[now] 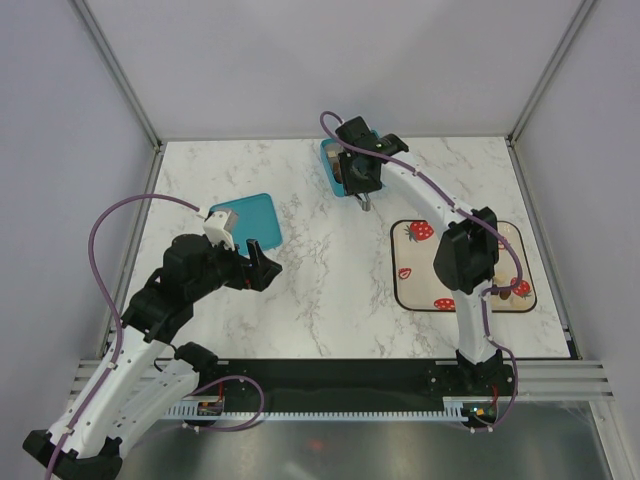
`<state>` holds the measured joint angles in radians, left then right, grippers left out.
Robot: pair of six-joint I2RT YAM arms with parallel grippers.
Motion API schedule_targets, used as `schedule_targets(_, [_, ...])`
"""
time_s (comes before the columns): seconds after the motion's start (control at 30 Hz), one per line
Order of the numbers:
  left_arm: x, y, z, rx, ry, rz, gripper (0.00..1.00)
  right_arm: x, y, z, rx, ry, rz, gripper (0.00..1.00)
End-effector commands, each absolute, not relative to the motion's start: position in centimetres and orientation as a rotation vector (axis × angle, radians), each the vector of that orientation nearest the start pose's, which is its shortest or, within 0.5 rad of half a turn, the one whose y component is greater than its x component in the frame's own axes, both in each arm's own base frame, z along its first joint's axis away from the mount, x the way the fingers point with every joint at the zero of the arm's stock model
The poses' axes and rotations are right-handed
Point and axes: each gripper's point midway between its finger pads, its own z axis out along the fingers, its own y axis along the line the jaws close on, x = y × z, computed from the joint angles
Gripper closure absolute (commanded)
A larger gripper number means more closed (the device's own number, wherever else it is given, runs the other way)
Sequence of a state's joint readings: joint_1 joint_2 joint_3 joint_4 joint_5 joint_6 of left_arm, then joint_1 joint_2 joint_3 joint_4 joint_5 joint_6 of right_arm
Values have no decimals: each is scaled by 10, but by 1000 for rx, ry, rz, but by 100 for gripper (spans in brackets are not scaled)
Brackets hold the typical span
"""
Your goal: Pack the chocolate
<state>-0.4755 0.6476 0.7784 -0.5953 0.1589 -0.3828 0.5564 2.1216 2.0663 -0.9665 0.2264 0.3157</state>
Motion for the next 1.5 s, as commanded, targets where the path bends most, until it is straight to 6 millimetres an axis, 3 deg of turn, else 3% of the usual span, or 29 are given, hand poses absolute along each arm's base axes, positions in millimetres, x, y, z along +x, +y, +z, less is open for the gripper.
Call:
schedule_targets(0.0, [205, -150, 225, 222, 2051, -664, 1, 440, 243, 202, -222, 2447, 88, 50])
schedule_targets(0.17, [205, -149, 225, 221, 2051, -663, 1, 437, 245, 211, -215, 2440, 119, 50])
schedule_targets(0.5, [206, -148, 226, 212, 2046, -655, 1, 410, 265, 262, -170, 2350, 239, 52])
schedule_targets(0.67, [206, -144, 230, 200, 2025, -643, 1, 396, 295, 258, -215, 2326, 242, 52])
schedule_targets(0.87, [207, -138, 237, 170, 1993, -619, 1, 400, 320, 236, -216, 2312, 213, 52])
schedule_targets(1.07, [209, -133, 238, 147, 1985, -595, 1, 388, 334, 191, -243, 2348, 152, 52])
schedule_targets(1.1, [209, -133, 238, 144, 1985, -591, 1, 387, 338, 195, -241, 2319, 171, 51])
schedule_targets(1.13, [210, -132, 236, 139, 1989, -586, 1, 375, 337, 175, -274, 2347, 143, 50])
schedule_targets(1.2, [210, -131, 238, 132, 1986, -583, 1, 367, 337, 169, -248, 2335, 152, 50])
schedule_targets(1.23, [210, -131, 238, 130, 1985, -580, 1, 357, 330, 147, -254, 2373, 111, 50])
schedule_targets(1.3, [210, -130, 236, 125, 1989, -578, 1, 347, 324, 135, -181, 2394, 95, 50])
schedule_targets(1.33, [210, -130, 236, 124, 1989, -577, 1, 337, 315, 117, -176, 2408, 40, 50])
schedule_targets(1.4, [211, -130, 236, 120, 1992, -574, 1, 326, 317, 108, -141, 2406, 65, 50])
schedule_targets(1.47, [212, -129, 237, 114, 1989, -570, 1, 306, 313, 87, -153, 2433, 46, 50])
